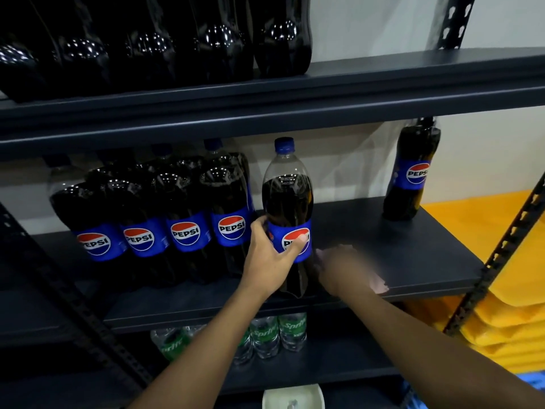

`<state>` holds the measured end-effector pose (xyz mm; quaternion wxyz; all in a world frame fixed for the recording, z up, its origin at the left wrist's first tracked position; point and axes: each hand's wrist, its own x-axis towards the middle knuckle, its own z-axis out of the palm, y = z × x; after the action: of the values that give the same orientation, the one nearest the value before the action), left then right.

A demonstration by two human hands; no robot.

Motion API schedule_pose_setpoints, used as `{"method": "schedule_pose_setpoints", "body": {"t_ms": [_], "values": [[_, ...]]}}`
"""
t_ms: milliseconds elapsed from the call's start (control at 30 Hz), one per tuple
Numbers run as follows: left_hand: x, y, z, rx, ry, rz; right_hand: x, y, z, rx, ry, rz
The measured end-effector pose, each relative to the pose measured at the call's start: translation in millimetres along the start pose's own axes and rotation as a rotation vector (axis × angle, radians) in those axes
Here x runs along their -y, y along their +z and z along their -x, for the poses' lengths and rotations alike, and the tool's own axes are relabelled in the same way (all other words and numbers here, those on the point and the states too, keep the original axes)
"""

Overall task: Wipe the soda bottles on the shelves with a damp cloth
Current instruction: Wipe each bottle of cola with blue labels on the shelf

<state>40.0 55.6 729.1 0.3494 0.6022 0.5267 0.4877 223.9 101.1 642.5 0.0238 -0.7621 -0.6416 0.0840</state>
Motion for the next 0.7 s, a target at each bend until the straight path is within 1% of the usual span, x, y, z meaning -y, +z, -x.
{"method": "schedule_pose_setpoints", "body": {"t_ms": [167,233,267,333,433,467,500,600,700], "values": [[1.4,1.5,-1.6,-0.009,0.006,-0.011,-6.5,6.9,2.5,-0.087,-0.055,0.058],[1.1,1.5,-1.4,-0.003,0.008,-0.013,-12.0,2.2,1.3,-0.086,-0.066,-0.002],[0.3,1.3,-1.4,0.004,0.006,-0.017,-16.1,-1.4,1.0,-0.093,-0.069,-0.087],[-1.7,0.0,-1.3,0.017,-0.006,-0.021,-24.1,-12.1,5.1,-0.096,-0.103,-0.425],[-4.3,-0.9,-2.5,0.027,-0.012,-0.025,-20.8,-32.6,32.5,-0.031,-0.135,-1.216],[-4.8,-1.1,-2.6,0.034,-0.015,-0.025,-16.1,-39.4,45.8,-0.017,-0.134,-1.365],[-6.2,-0.9,-3.4,0.043,-0.010,-0.029,-11.4,-43.5,55.7,-0.034,-0.149,-1.417],[-9.1,-2.6,-2.0,0.069,0.011,-0.066,14.7,-45.5,82.3,-0.095,-0.295,-1.405],[-10.8,-4.9,-2.5,0.097,0.037,-0.088,40.4,-45.3,86.7,-0.281,-0.412,-1.232]]}}
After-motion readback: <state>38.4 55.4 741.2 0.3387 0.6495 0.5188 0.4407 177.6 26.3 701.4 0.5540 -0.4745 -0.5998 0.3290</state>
